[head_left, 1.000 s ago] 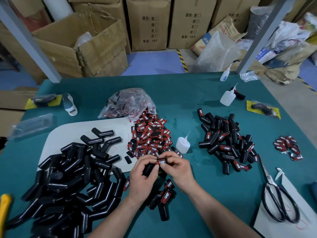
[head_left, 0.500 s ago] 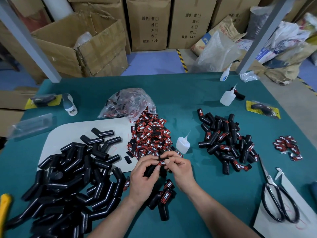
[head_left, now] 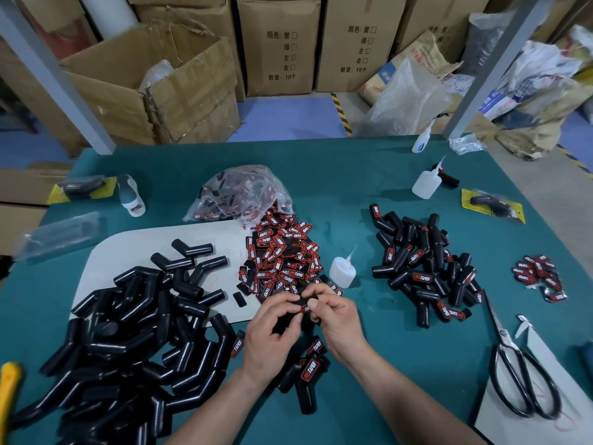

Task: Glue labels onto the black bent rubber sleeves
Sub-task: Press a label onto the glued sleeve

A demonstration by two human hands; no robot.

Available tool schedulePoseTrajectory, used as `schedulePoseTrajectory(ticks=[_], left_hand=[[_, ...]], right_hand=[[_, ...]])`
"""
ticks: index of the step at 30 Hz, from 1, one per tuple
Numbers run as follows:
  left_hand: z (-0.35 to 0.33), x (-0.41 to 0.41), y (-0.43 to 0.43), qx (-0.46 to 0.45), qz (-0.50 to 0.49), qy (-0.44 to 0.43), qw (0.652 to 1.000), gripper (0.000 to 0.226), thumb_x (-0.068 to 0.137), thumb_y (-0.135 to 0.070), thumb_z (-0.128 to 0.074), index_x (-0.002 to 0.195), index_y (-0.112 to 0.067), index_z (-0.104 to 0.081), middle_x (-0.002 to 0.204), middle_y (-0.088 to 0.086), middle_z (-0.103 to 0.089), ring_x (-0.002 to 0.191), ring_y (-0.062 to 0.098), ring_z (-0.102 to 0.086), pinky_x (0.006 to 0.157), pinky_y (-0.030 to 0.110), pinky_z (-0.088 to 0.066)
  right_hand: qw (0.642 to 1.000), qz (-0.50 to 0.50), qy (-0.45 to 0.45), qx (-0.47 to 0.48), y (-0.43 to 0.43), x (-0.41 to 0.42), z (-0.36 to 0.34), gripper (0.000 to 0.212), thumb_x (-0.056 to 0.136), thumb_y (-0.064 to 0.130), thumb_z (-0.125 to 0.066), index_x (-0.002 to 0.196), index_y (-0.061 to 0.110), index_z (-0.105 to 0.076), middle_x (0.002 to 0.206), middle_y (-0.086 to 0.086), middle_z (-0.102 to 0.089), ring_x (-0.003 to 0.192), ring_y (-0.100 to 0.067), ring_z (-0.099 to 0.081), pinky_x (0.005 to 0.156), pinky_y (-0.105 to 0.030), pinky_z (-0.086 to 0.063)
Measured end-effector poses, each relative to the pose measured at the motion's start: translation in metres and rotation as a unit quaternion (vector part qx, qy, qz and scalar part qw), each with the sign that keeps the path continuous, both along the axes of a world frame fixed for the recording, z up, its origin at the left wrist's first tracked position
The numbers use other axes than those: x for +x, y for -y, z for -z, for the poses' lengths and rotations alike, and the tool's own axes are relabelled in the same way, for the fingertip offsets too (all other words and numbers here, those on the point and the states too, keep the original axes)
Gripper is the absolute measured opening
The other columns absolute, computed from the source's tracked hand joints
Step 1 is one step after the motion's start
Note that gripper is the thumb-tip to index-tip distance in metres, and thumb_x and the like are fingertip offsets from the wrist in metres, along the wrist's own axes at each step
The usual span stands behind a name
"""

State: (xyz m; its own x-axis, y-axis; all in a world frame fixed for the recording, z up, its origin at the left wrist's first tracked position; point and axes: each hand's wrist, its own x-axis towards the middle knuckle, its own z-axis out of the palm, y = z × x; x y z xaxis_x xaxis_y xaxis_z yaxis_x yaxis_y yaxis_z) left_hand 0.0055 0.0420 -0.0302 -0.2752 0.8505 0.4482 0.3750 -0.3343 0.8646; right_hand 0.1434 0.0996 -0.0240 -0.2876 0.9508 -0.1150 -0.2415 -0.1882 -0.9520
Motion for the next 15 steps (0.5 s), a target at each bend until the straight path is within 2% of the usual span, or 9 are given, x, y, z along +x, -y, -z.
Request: schedulePoseTrajectory(ticks=[3, 5, 7, 11, 15], left_hand=[[0.0001, -0.0003, 0.0002, -0.027, -0.006, 0.024, 0.999, 0.032, 0.089, -0.021, -0.07, 0.115, -0.039, -0.066, 0.121, -0.019, -0.067, 0.114, 0.012, -0.066, 0.1, 0.02, -0.048], [0.0012, 0.0005, 0.0026, -0.052, -0.004, 0.051, 0.997, 0.039, 0.088, -0.024, -0.07, 0.119, -0.046, -0.064, 0.121, -0.016, -0.068, 0.115, 0.014, -0.067, 0.101, 0.022, -0.049], [0.0028, 0.0025, 0.0033, -0.062, 0.002, 0.066, 0.996, 0.04, 0.087, -0.026, -0.071, 0.119, -0.048, -0.063, 0.12, -0.013, -0.069, 0.115, 0.017, -0.067, 0.101, 0.026, -0.051], [0.0026, 0.0033, 0.0021, -0.065, 0.002, 0.077, 0.995, 0.04, 0.087, -0.025, -0.072, 0.119, -0.048, -0.062, 0.12, -0.013, -0.07, 0.115, 0.018, -0.067, 0.101, 0.028, -0.052], [0.0028, 0.0022, 0.0043, -0.071, 0.005, 0.078, 0.994, 0.041, 0.087, -0.026, -0.071, 0.12, -0.049, -0.062, 0.121, -0.013, -0.07, 0.117, 0.016, -0.067, 0.101, 0.023, -0.05]], right_hand=[[1.0, -0.009, 0.002, 0.01, 0.003, -0.0026, -0.003, 0.022, 0.076, 0.024, -0.071, 0.057, 0.015, -0.066, 0.097, 0.001, -0.068, 0.076, -0.012, -0.054, 0.064, -0.022, -0.042], [1.0, -0.012, 0.003, 0.021, 0.0036, -0.0031, -0.005, 0.017, 0.076, 0.022, -0.071, 0.06, 0.017, -0.069, 0.096, 0.004, -0.068, 0.078, -0.009, -0.057, 0.068, -0.019, -0.044], [1.0, -0.012, 0.006, 0.026, 0.0034, -0.0026, -0.0066, 0.016, 0.076, 0.021, -0.071, 0.06, 0.018, -0.07, 0.095, 0.005, -0.067, 0.08, -0.009, -0.059, 0.071, -0.019, -0.045], [1.0, -0.005, 0.007, 0.02, 0.005, -0.0036, -0.0068, 0.02, 0.076, 0.023, -0.069, 0.058, 0.017, -0.065, 0.096, 0.001, -0.066, 0.075, -0.013, -0.052, 0.065, -0.023, -0.041], [0.999, -0.027, -0.011, 0.032, 0.0054, -0.0033, -0.007, 0.007, 0.077, 0.018, -0.072, 0.072, 0.014, -0.073, 0.1, -0.001, -0.064, 0.091, -0.017, -0.059, 0.084, -0.031, -0.048]])
